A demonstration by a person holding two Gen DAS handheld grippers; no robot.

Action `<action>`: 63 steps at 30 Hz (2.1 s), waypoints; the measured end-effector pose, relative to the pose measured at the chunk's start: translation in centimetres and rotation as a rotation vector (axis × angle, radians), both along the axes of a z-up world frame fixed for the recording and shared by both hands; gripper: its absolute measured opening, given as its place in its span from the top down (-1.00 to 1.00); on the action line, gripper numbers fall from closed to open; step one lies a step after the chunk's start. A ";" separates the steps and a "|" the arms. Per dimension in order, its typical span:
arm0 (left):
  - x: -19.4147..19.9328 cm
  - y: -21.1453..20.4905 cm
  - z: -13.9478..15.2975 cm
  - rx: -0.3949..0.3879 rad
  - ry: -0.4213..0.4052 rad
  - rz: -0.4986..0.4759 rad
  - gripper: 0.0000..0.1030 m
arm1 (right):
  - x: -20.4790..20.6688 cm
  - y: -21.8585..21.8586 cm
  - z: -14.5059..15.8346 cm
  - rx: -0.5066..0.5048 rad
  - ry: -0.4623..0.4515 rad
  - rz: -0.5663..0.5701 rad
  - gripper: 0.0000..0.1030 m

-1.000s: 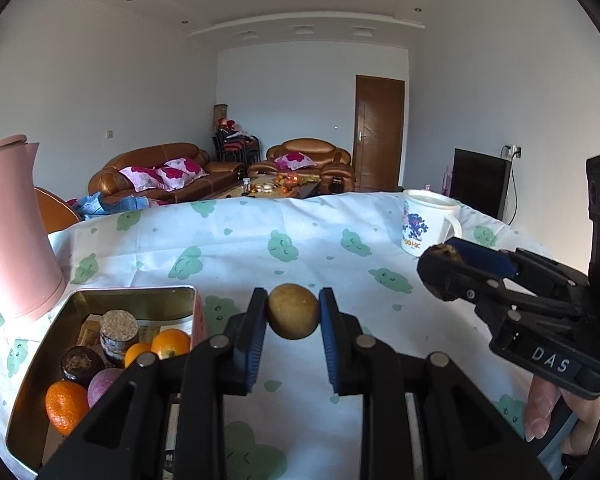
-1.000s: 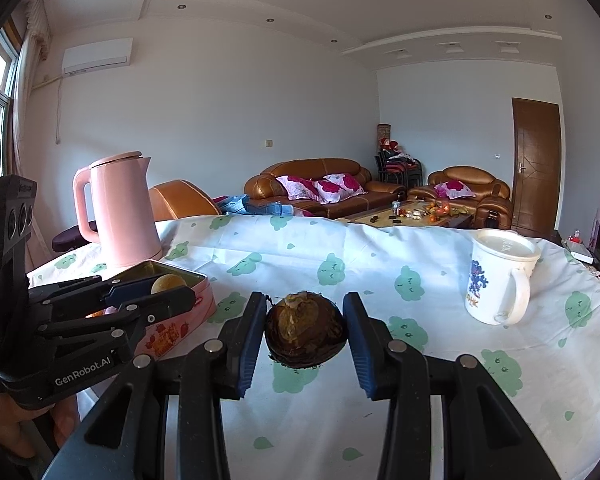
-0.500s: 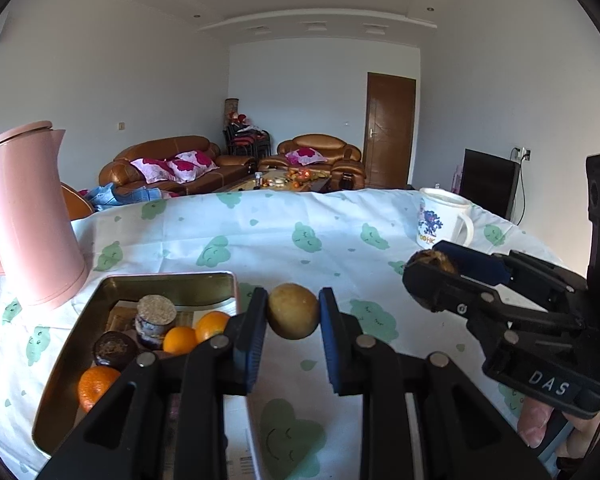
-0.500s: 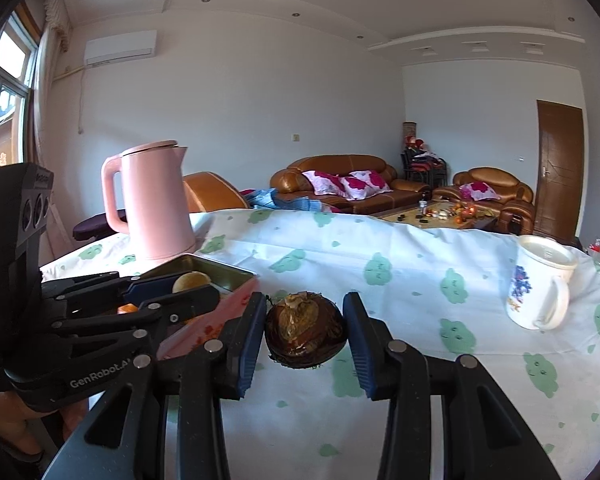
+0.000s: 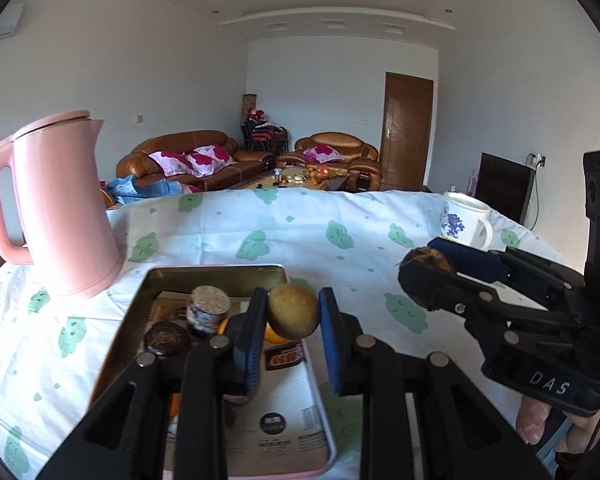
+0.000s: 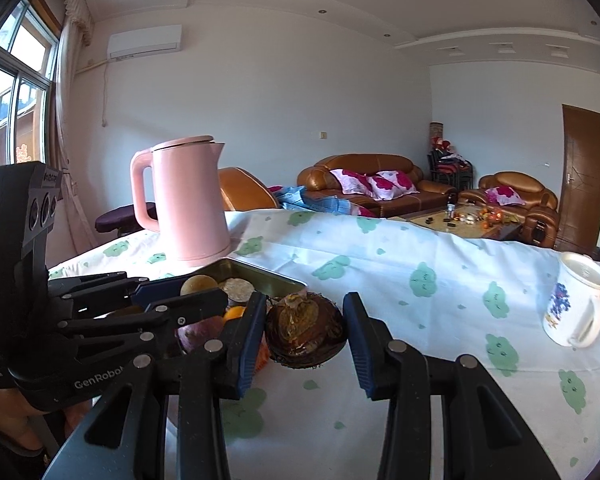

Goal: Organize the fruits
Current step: 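Lift the yellow and brown fruits in both grippers and carry them toward the tin, then lower both fruits over the tin and open both grippers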

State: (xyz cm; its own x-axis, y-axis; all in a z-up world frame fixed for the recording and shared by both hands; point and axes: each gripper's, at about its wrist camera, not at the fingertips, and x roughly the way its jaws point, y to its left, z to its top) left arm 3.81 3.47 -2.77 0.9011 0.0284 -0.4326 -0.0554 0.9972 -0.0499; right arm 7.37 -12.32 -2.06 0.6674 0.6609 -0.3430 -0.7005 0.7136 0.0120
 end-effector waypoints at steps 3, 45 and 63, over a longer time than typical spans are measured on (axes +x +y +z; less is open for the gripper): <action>-0.5 0.9 0.3 0.013 -0.003 0.021 0.48 | -0.1 0.9 0.3 0.001 -0.001 0.020 0.18; -2.6 7.7 -1.4 -0.007 0.069 0.140 0.48 | -2.2 9.1 -1.5 -0.067 0.037 0.188 0.18; -2.6 7.5 -2.0 0.003 0.093 0.121 0.48 | -2.0 9.5 -2.2 -0.097 0.076 0.219 0.18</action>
State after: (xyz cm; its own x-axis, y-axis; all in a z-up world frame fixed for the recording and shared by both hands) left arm 1.25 10.95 -4.73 0.8471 0.1354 -0.5139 -0.1790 0.9832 -0.0360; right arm 5.36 -2.83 -4.31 0.4821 0.7484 -0.4556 -0.8380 0.5455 0.0093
